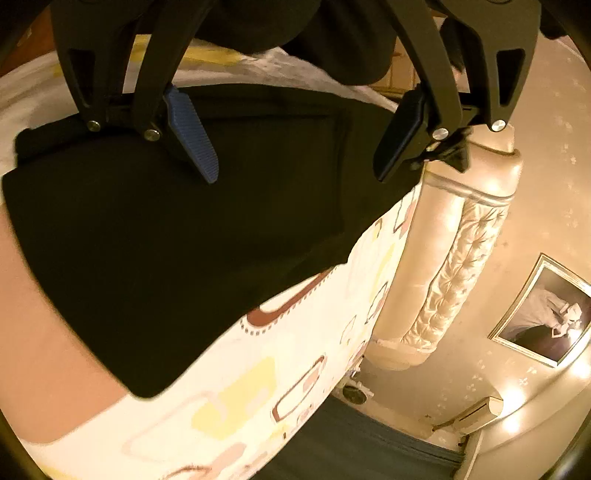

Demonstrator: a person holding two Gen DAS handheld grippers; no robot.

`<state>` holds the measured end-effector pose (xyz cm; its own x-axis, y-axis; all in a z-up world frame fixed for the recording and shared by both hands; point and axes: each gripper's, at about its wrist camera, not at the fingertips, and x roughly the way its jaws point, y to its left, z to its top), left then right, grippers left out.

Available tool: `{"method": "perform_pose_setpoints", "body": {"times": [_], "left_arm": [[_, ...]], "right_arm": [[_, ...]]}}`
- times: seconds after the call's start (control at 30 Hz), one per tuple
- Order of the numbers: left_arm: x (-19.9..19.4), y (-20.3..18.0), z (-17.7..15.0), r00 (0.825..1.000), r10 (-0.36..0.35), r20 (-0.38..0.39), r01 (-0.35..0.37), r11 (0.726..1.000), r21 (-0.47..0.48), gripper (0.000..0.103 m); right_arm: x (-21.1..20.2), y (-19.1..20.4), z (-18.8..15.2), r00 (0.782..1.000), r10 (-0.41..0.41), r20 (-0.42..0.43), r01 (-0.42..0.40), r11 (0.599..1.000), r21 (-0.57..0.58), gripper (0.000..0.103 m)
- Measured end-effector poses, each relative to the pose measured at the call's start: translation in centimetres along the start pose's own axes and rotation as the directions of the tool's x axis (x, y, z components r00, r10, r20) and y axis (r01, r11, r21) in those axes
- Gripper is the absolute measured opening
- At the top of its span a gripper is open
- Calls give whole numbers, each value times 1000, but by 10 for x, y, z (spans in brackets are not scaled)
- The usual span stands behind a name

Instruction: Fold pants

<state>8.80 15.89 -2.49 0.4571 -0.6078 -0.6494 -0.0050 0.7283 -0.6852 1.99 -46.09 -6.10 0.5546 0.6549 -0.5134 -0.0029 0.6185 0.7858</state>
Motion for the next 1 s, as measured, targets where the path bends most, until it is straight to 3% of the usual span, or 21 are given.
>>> {"method": "perform_pose_setpoints", "body": {"times": [0.23, 0.5, 0.77, 1.0], "left_arm": [[-14, -92, 3, 1000, 10, 29, -15, 988, 155, 14], [4, -203, -23, 1000, 19, 24, -26, 938, 345, 14], [58, -288, -63, 999, 53, -3, -44, 865, 500, 13], [132, -317, -100, 994, 104, -45, -61, 829, 556, 13]], "right_arm": [[-12, 1, 6, 999, -16, 31, 15, 999, 31, 89], [-22, -2, 11, 997, -44, 59, 39, 996, 82, 90], [-37, -1, 16, 993, -37, 109, 27, 995, 94, 90], [-50, -7, 22, 988, -23, 154, 4, 992, 125, 90]]}}
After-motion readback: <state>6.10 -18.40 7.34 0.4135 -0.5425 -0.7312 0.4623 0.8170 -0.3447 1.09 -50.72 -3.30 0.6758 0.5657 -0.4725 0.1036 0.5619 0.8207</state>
